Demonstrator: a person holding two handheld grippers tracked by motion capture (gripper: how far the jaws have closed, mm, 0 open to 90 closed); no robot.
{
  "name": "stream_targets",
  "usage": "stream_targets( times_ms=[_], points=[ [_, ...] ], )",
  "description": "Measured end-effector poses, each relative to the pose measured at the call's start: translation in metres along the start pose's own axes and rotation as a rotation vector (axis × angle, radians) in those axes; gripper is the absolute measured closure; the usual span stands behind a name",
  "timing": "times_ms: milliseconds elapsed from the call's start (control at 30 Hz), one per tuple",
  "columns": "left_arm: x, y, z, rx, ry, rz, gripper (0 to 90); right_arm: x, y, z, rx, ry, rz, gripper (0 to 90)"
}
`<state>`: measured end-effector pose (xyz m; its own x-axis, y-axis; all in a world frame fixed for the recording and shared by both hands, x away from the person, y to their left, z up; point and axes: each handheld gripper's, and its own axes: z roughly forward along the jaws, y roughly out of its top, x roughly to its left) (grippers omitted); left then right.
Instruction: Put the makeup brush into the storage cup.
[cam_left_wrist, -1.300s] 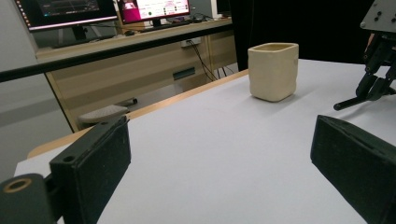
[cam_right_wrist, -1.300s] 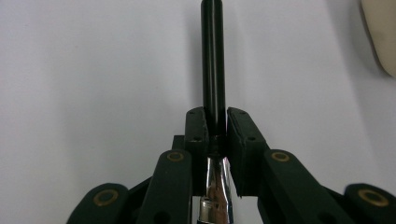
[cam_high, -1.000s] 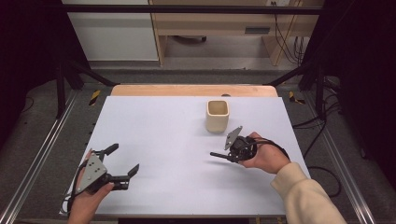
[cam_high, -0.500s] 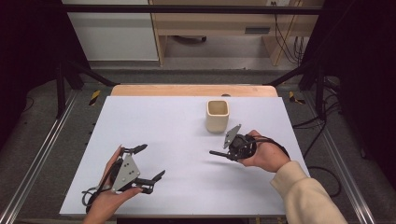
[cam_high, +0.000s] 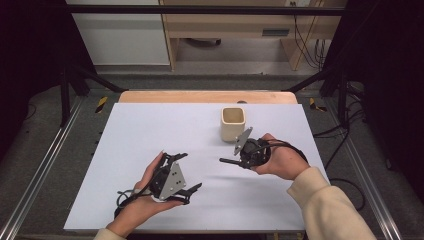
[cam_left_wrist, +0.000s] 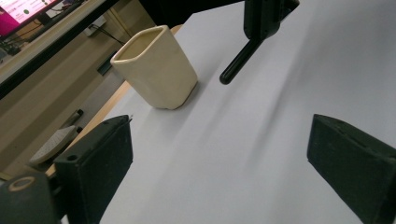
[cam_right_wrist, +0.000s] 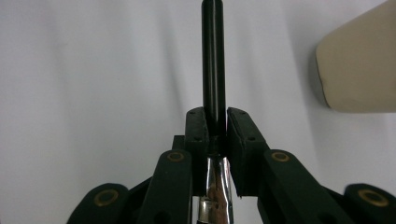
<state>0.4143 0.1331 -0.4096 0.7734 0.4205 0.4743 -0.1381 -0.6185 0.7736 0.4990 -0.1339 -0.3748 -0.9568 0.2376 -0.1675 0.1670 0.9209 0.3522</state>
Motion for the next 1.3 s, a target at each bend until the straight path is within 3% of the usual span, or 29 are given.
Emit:
stream_targets(
  times_ms=[133, 400, 567, 667, 867, 1000, 1133, 1300],
  points=[
    [-0.008, 0.008, 0.014, 0.017, -0.01, 0.047, 11.9, 0.003, 0.007, -0.003, 0.002, 0.006, -0.008, 78.8],
    [-0.015, 0.011, 0.034, 0.038, -0.032, 0.07, 15.5, 0.008, 0.015, -0.001, -0.001, 0.017, -0.03, 78.9],
    [-0.021, 0.014, 0.047, 0.077, -0.014, 0.133, 19.6, 0.012, 0.022, 0.001, 0.005, 0.028, -0.039, 78.9],
    [-0.022, 0.013, 0.053, 0.088, 0.001, 0.145, 23.3, 0.014, 0.024, 0.002, 0.006, 0.032, -0.041, 78.8],
    [-0.022, 0.012, 0.058, 0.11, 0.0, 0.177, 31.4, 0.014, 0.025, 0.002, 0.004, 0.039, -0.046, 78.8],
    [-0.026, 0.013, 0.061, 0.124, 0.018, 0.23, 36.6, 0.017, 0.027, 0.001, -0.001, 0.046, -0.057, 78.8],
    [-0.03, 0.013, 0.062, 0.101, 0.015, 0.229, 45.9, 0.021, 0.03, 0.0, -0.002, 0.051, -0.061, 78.8],
    [-0.03, 0.014, 0.062, 0.099, 0.029, 0.259, 54.9, 0.024, 0.034, 0.0, -0.002, 0.063, -0.075, 78.8]
  ],
)
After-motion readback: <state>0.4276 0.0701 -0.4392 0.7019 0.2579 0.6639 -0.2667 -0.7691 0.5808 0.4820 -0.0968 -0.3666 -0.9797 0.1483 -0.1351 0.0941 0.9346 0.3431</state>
